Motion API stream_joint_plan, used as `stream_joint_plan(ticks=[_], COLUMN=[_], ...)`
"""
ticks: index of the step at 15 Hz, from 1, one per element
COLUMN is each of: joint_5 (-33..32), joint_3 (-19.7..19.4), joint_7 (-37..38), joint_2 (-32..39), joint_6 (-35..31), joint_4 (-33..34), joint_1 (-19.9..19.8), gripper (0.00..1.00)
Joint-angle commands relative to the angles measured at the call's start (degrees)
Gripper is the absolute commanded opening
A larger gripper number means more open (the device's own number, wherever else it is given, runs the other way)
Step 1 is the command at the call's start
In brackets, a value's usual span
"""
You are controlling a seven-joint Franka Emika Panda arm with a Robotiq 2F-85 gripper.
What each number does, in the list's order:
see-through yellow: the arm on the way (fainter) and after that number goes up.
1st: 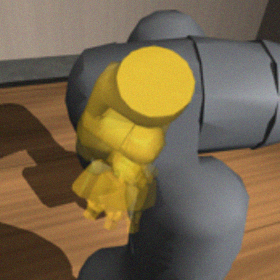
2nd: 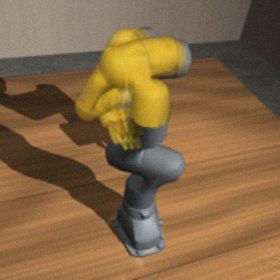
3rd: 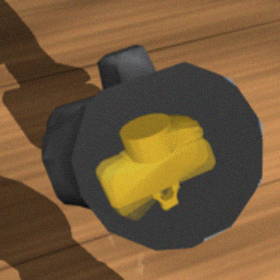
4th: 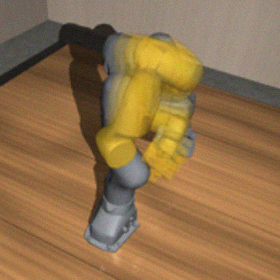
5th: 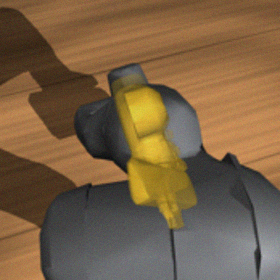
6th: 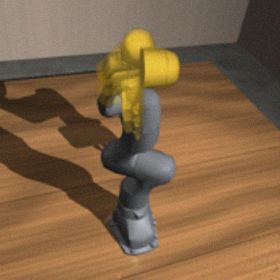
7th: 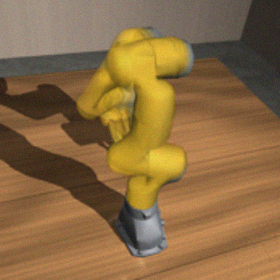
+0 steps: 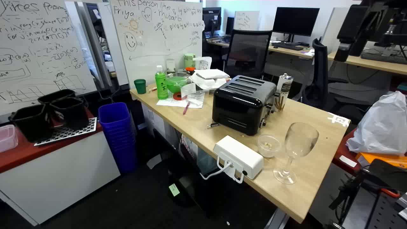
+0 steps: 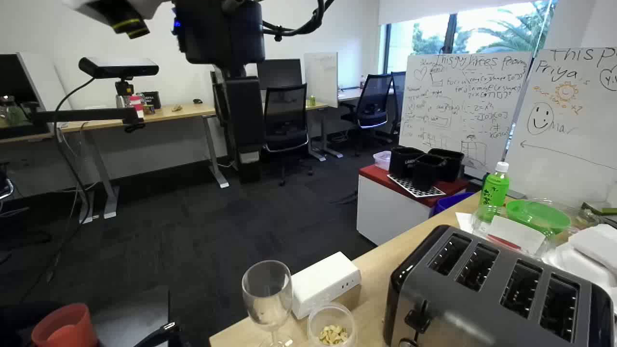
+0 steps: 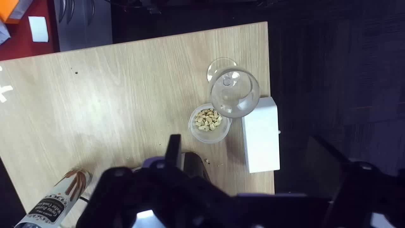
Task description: Turn the knob on the toaster clockwise
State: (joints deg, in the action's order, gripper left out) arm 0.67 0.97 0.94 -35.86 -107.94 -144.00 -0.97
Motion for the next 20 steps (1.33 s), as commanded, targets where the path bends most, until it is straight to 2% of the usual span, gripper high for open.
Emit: stream_joint_plan(ticks=[1, 12, 15, 20], joint_5=[-0.16, -0.25, 0.74, 1.94], joint_3=[-0.26, -0.42, -2.01, -5.37], joint_7=[0.12, 0.21, 1.16, 5.75], joint_2=[0.03, 0.37, 1.96, 6.36], joint_6=[0.14, -0.04, -1.42, -8.11], joint_4=[0.11, 0.3, 1.02, 1.16], joint_1=[0.29, 0.06, -0.95, -4.24], gripper=[1.0, 1.0, 1.0, 1.0])
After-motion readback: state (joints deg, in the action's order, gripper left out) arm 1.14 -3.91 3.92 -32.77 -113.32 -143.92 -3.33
